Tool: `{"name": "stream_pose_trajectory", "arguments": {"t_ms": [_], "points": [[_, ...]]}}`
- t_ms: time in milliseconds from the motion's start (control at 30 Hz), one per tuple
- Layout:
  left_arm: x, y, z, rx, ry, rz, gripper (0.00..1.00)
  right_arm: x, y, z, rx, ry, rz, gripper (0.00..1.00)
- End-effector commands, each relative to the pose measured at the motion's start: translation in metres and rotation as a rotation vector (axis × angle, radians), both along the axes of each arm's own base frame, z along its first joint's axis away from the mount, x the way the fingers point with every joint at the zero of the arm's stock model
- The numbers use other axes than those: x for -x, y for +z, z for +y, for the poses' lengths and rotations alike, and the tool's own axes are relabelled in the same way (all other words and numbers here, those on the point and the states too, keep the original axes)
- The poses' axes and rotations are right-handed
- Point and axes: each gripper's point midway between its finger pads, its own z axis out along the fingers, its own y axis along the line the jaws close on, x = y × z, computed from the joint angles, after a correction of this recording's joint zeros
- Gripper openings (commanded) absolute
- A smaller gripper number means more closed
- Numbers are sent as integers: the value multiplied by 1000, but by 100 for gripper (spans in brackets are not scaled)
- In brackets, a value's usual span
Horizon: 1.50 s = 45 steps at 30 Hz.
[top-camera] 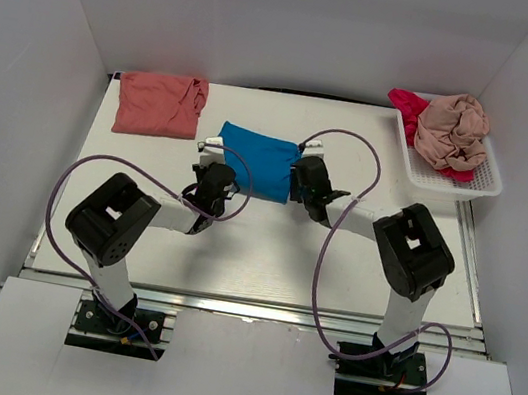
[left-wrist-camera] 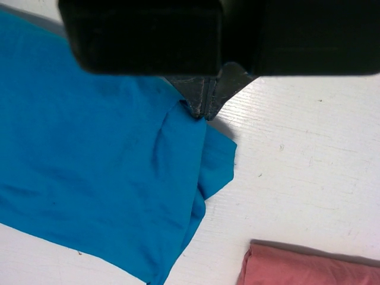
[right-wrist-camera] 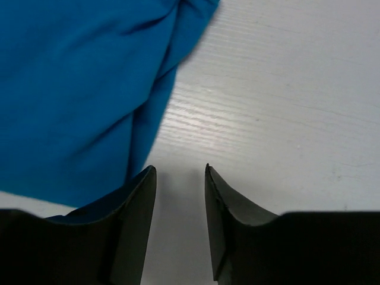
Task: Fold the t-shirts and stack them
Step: Smooth out wrinkles on the folded tshirt
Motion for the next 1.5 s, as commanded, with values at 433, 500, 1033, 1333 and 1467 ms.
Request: {"name": "stream_pose_trajectory", "arguments": {"t_ms": [433,500,1033,1333,1467], "points": [[-5,5,-6,32,-11,-21,0,25,11,54,-77,108,-21,37],[-4,4,-5,31,-11,-19,0,24,9,53,-69,106,-19,36],[-6,3,-8,40,-20,-19,0,18,-4,47,-9,94,-24,0],[-1,-1,26,11,79,-14,0,-1,4,14,127,-5,-88,0],[2,1,50,5,176,-20,0,-9,3,4,128,-37,-81,0]]}}
